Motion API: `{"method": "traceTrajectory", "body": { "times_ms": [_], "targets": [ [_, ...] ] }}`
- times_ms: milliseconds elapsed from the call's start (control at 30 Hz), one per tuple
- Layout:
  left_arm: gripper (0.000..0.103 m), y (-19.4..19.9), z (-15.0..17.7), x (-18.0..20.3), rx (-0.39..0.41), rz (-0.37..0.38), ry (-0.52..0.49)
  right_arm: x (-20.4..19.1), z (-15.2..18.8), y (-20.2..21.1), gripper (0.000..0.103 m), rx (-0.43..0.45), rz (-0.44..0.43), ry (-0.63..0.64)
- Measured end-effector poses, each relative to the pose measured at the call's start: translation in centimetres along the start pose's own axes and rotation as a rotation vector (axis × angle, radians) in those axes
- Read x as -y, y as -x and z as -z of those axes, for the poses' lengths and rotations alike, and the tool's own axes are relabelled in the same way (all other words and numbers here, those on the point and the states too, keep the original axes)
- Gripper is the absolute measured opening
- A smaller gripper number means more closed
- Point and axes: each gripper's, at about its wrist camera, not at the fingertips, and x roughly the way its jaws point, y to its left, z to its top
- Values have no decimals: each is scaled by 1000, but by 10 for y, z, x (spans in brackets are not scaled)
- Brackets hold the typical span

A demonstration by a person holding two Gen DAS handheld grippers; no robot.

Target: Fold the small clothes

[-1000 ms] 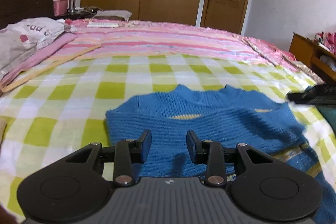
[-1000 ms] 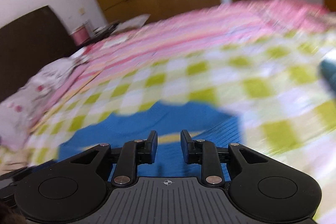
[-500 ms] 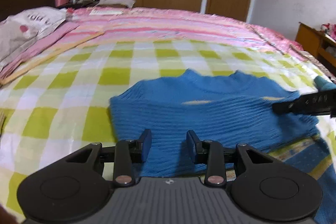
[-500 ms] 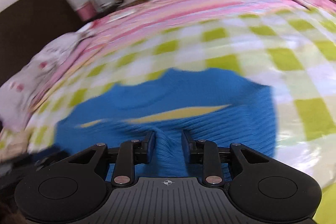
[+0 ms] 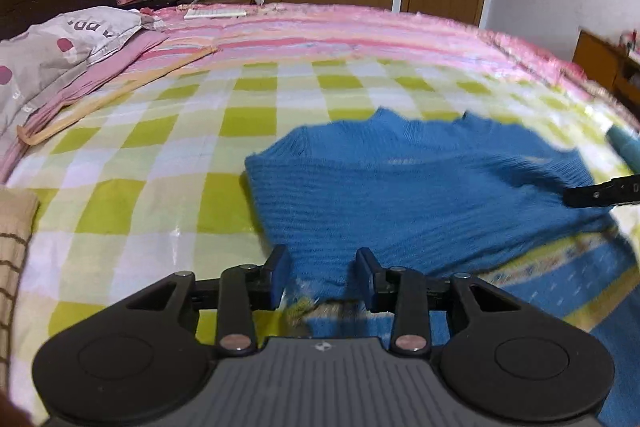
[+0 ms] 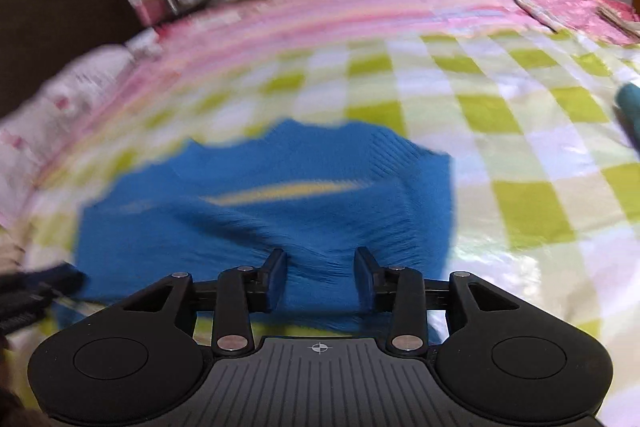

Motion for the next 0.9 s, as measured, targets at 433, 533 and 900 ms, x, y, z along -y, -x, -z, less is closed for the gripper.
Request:
{"method": "traceTrajectory", "body": {
  "times_ms": [433,533,900],
  "targets": [
    [41,49,35,0,-50,38,40,-11,27,36,61,-55,-44,64],
    [41,70,46,1,-48,57,46,-10,38,62,61,-39,-55,76],
    [41,137,113,5,-119,149,108,19,123,155,61,-98,-72,61]
  ]
}}
